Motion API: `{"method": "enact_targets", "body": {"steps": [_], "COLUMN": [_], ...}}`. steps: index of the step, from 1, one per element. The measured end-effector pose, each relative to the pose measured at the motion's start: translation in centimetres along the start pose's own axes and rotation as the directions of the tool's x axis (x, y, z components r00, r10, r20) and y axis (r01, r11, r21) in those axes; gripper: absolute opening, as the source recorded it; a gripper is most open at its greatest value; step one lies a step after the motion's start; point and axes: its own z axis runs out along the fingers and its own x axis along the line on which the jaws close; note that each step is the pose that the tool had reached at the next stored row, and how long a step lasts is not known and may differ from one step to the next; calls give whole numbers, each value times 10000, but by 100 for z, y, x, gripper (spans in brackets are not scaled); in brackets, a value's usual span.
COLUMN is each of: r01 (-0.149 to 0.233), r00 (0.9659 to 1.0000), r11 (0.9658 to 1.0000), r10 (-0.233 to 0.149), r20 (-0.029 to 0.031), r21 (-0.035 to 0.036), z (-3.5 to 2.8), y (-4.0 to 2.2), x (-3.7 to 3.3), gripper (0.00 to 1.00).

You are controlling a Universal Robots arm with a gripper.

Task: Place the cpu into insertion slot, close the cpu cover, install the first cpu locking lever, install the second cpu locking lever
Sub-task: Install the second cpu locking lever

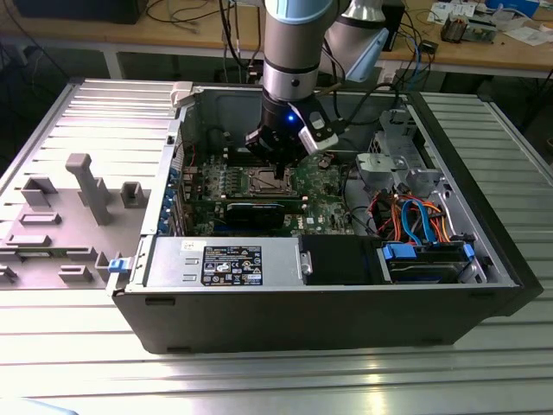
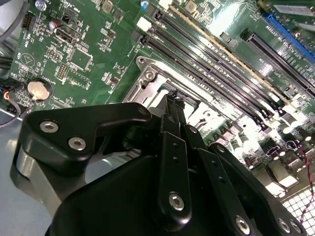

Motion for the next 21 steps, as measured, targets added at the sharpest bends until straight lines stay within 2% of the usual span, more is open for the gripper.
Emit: {"method": "enact_targets", "body": {"steps": [2, 5, 21], "r01": [0, -1, 0], "r00": [10000, 10000, 10000], "r11": [10000, 10000, 10000], "r10": [0, 1, 0], "r20": [0, 0, 0], "r21": [0, 0, -1], "z": [-1, -1, 1], "y": [-35, -54, -124], "x": [3, 4, 8], "gripper": [11, 11, 11]}}
